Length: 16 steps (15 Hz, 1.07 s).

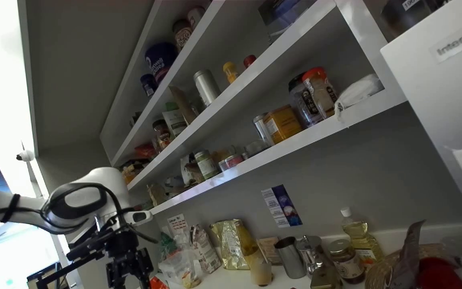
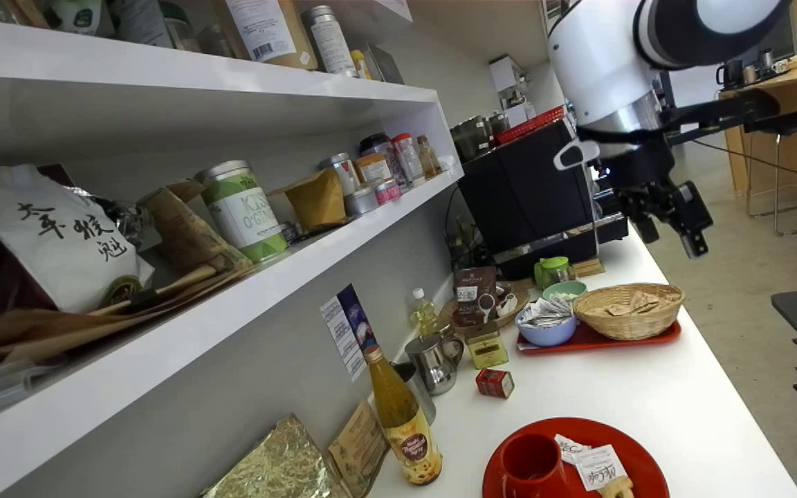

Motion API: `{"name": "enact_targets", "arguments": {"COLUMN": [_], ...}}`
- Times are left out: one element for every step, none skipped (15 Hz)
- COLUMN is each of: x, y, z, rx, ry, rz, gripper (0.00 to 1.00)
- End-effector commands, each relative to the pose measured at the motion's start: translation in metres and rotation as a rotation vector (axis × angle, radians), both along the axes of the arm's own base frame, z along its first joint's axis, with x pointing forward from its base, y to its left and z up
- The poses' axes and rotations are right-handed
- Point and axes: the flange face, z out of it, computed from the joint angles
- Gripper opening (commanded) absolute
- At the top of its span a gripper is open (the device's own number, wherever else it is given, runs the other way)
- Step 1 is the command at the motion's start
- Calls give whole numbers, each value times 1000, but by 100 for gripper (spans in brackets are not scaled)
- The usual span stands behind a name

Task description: Put the orange packet on the bottom shelf.

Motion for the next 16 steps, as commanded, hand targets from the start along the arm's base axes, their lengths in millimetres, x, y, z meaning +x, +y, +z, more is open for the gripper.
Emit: {"name": "enact_targets", "arguments": {"x": [19,19,17,16,11,9,6,3,0,-3,-4,-5,-4,0,5,9], "y": [62,79,96,110,127,139,151,161,171,181,190,198,205,211,217,222], "z": [-55,-66,-77,-85,-93,-98,-103,-107,-111,-114,-117,-120,-124,-128,-132,-135], "rx": [-30,-39,-47,-56,-74,-85,-98,-109,-117,-120,-113,-106,-95,-82,-69,-59], "ry": [46,53,58,60,46,34,11,-11,-40,-64,-87,-104,-122,-141,-169,-192], "rz": [92,130,173,210,254,287,318,342,358,365,365,363,354,340,328,319], "gripper": [100,100,100,100,100,100,100,100,100,100,100,100,100,100,100,100]}}
